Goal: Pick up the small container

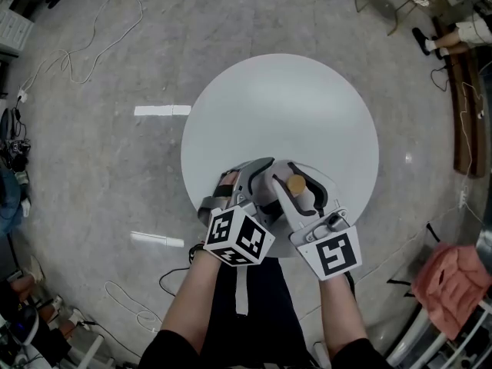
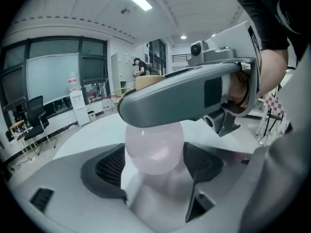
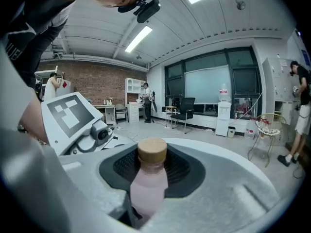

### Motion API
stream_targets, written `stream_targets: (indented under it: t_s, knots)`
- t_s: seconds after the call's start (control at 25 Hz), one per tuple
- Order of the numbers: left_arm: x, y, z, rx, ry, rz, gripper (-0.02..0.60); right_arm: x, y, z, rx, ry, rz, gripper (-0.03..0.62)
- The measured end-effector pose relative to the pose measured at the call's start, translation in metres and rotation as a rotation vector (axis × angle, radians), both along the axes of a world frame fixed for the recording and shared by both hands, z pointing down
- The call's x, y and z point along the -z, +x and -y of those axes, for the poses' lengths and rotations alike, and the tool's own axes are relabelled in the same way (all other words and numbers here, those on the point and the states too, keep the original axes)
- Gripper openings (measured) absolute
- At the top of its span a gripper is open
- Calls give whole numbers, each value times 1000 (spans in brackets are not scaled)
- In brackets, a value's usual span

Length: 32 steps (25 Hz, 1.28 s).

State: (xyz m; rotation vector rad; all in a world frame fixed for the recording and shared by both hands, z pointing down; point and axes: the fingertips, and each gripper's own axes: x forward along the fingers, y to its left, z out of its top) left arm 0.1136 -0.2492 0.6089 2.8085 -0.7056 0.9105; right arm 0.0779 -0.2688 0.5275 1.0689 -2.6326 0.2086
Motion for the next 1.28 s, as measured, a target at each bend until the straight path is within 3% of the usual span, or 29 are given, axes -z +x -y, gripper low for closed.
stream_targets:
  t_s: [0.2,0.52,1.28]
  knots:
    - [2,3,-3,-8,-12,-30,347,1,-3,-6,16,-6,-4,126]
    - [11,7,-12,-19,31,-60,347,8,2,-15,36,-14,13,126]
    - [72,13,-14,-4,67,-121,347,69,4,-20,55,34,-20,126]
